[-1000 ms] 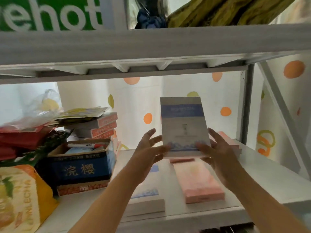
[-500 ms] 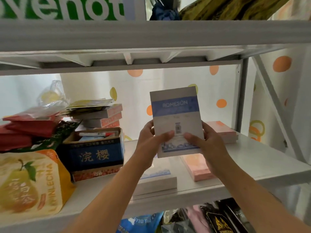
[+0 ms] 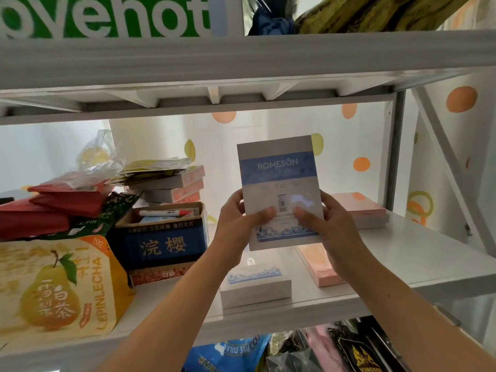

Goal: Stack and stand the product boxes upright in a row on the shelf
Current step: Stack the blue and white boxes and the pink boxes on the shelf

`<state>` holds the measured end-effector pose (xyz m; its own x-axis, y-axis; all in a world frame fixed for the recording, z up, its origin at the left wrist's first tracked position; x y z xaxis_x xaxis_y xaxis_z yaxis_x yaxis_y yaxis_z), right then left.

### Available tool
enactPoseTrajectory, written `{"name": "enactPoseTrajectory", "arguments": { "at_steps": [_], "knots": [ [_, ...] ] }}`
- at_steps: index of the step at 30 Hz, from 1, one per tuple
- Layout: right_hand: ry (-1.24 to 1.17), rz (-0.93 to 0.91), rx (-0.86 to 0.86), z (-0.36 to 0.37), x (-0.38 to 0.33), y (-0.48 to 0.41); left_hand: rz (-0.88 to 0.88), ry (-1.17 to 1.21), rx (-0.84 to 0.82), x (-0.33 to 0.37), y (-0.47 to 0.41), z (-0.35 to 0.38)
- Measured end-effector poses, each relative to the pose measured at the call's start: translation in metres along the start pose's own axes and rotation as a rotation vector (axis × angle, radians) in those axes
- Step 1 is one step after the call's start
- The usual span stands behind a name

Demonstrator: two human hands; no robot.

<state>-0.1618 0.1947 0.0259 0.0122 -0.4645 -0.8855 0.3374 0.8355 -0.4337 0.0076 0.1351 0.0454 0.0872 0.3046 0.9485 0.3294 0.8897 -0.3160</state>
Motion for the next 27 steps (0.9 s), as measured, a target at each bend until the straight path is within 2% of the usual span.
{"name": "enactPoseTrajectory", "arguments": {
  "at_steps": [16, 27],
  "knots": [
    [-0.003, 0.062, -0.038, 0.035, 0.011, -0.005, -0.095, 0.007, 0.083, -0.003, 0.002, -0.033],
    [-0.041, 0.222, -0.009, 0.047, 0.027, -0.007, -0.211, 0.001, 0.108, -0.019, -0.007, -0.04]
  ]
}}
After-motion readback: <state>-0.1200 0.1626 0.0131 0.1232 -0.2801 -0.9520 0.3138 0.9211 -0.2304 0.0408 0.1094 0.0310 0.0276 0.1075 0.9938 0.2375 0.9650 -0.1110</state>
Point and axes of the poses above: each hand's wrist, its own y-axis away from the middle knuckle, its own z-axis out of the palm, x = y × z, the point moved 4 cm from there along -y, towards the middle knuckle, and after that the axes turned 6 degrees about -y, right-handed, at the moved point
